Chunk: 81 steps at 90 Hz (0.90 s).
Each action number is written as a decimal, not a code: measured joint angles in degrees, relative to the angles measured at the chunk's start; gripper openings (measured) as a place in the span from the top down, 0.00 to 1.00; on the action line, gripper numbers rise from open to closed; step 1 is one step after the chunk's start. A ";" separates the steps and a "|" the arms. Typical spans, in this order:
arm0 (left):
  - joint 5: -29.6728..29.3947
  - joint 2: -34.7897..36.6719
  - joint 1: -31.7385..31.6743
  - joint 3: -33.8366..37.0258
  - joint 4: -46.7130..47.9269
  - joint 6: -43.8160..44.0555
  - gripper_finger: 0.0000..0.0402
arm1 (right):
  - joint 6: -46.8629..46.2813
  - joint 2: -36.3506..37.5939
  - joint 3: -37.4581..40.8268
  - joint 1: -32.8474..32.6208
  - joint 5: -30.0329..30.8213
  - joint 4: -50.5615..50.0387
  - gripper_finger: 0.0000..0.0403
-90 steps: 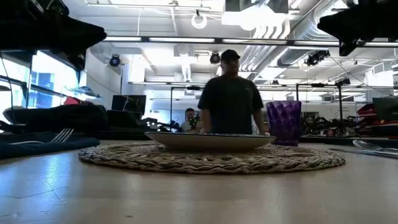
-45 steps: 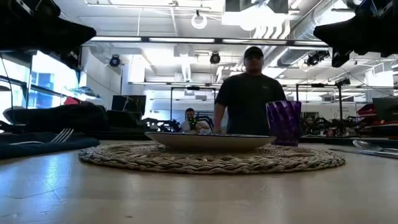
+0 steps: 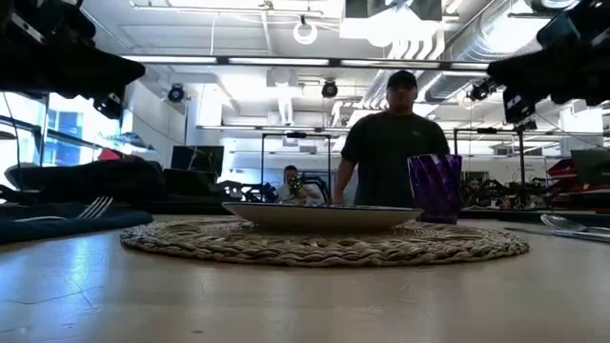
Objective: Set table place
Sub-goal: Return to Home Position
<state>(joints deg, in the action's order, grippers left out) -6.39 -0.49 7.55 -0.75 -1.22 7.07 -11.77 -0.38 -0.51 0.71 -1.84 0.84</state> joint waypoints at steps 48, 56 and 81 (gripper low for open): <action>2.68 -0.31 0.00 0.00 0.52 -9.16 1.00 | -4.78 0.09 -0.07 0.01 0.16 -0.20 1.00; 2.67 -0.31 0.00 0.00 0.53 -5.71 1.00 | -4.76 0.09 -0.07 0.02 0.15 -0.20 1.00; 2.66 -0.28 0.00 0.00 0.51 -4.29 1.00 | -4.74 0.09 -0.09 0.01 0.14 -0.23 1.00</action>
<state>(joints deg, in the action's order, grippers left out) -3.73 -0.78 7.55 -0.75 -0.71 2.79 -16.51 -0.30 -0.60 0.72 -1.71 0.61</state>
